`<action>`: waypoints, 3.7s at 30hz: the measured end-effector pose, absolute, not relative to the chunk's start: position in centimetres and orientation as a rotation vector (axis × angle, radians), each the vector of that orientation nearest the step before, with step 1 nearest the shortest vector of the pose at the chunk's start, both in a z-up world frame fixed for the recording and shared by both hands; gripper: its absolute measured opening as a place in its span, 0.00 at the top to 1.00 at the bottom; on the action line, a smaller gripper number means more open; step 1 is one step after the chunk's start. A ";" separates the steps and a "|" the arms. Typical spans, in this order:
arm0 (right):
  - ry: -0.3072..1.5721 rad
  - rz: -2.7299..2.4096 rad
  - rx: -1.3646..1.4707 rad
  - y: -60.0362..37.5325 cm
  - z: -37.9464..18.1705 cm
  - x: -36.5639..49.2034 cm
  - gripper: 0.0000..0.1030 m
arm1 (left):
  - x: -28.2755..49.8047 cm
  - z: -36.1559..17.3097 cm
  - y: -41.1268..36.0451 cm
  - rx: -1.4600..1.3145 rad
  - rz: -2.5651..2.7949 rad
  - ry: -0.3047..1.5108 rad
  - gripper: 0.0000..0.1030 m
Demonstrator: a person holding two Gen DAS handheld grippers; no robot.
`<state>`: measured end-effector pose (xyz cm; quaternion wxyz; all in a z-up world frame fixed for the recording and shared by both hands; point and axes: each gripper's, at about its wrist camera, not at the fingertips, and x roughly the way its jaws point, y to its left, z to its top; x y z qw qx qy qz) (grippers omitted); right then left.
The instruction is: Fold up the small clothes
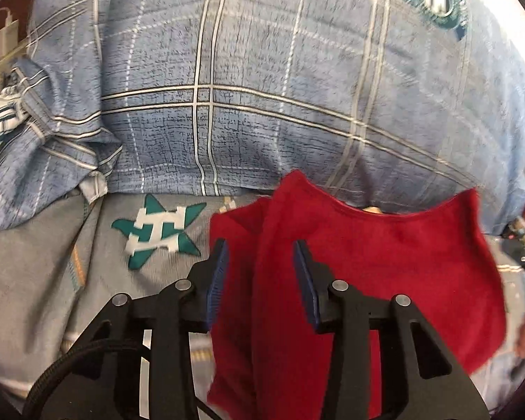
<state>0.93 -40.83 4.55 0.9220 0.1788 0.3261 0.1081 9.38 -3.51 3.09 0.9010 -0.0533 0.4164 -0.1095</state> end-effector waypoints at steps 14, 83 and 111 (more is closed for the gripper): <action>0.727 0.091 0.376 -41.5 1.4 -4.2 0.43 | -1.2 3.0 -2.3 -0.115 -0.440 0.915 0.48; 0.697 -0.016 0.272 -37.1 0.6 4.4 0.66 | 3.9 -1.1 -3.8 -0.099 -0.144 0.900 0.35; 0.813 -0.064 0.225 -34.0 0.5 -1.3 0.56 | 3.1 -0.8 -4.0 -0.087 -0.151 0.897 0.35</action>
